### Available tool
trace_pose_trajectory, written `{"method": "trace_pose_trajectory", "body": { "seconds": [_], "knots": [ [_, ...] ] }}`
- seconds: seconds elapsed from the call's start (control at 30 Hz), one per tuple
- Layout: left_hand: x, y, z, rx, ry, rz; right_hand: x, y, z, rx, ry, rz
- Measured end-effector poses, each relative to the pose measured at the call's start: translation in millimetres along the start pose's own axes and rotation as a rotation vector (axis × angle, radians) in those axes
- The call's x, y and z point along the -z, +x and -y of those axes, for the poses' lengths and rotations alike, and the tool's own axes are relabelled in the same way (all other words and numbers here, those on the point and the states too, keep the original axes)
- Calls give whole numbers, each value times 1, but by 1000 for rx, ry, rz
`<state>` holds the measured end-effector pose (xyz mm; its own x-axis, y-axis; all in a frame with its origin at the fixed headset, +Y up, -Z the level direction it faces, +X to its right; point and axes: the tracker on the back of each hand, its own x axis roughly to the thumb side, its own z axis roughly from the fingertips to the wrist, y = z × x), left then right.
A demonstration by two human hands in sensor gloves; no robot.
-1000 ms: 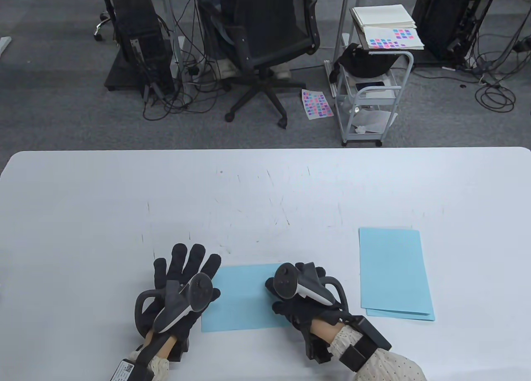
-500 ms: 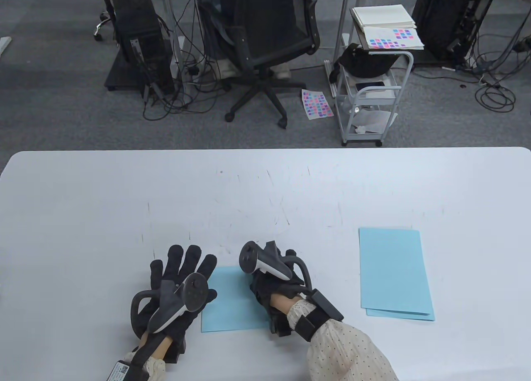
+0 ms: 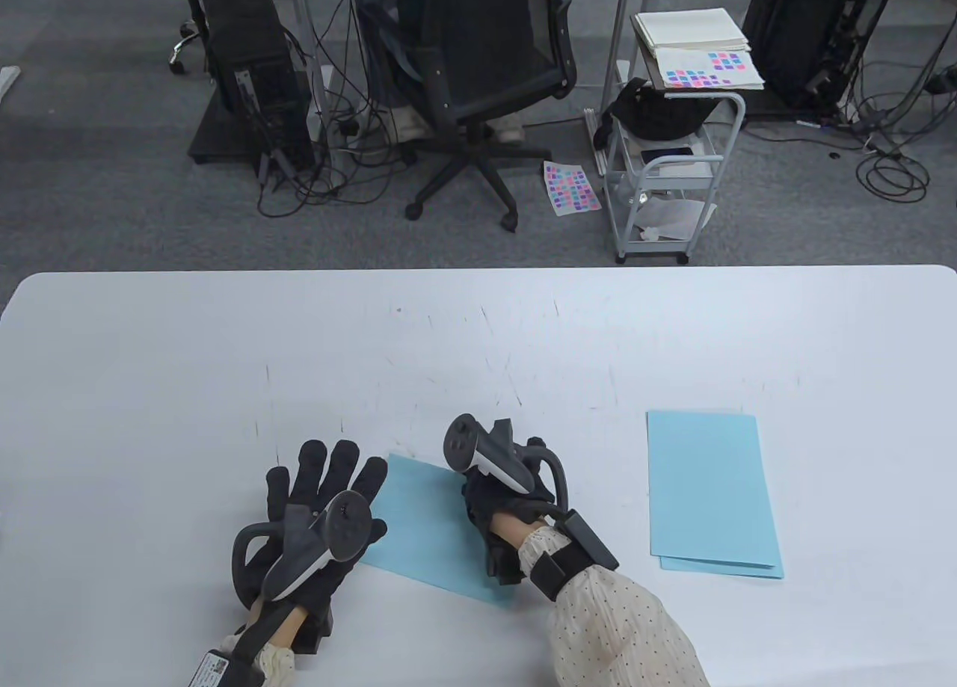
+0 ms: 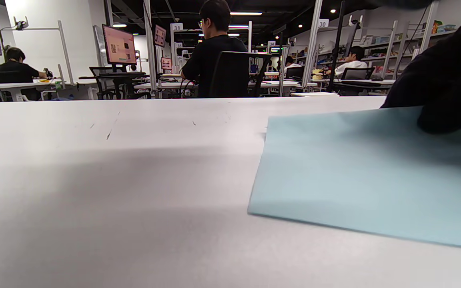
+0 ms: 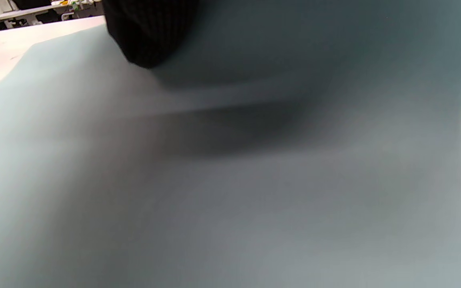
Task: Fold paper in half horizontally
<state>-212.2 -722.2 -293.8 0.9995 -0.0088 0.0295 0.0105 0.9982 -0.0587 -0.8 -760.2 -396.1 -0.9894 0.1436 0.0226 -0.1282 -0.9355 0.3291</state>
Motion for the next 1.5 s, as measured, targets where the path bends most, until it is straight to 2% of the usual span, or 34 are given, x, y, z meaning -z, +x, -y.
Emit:
{"method": "trace_pose_trajectory", "body": {
  "seconds": [0.1, 0.33, 0.53, 0.73, 0.9, 1.07, 1.2, 1.5],
  "knots": [
    [-1, 1, 0, 5, -1, 7, -5, -16, 9, 76, -7, -25],
    [-2, 2, 1, -6, -10, 12, -30, -75, 38, 350, -113, -123],
    [-3, 1, 1, -20, -21, 8, -60, -147, 58, 600, -244, -287],
    [-4, -2, 0, -37, -17, 3, -85, -224, 66, 805, -364, -494],
    [-4, -3, 0, -34, -21, 3, -94, -270, 62, 793, -430, -641],
    [-4, -2, 0, -23, -26, 6, -95, -302, 48, 764, -433, -764],
    [-4, -1, 1, -14, -33, 8, -89, -319, 37, 730, -403, -830],
    [-5, 1, 1, -3, -39, 11, -80, -331, 31, 590, -343, -919]
  ]
}}
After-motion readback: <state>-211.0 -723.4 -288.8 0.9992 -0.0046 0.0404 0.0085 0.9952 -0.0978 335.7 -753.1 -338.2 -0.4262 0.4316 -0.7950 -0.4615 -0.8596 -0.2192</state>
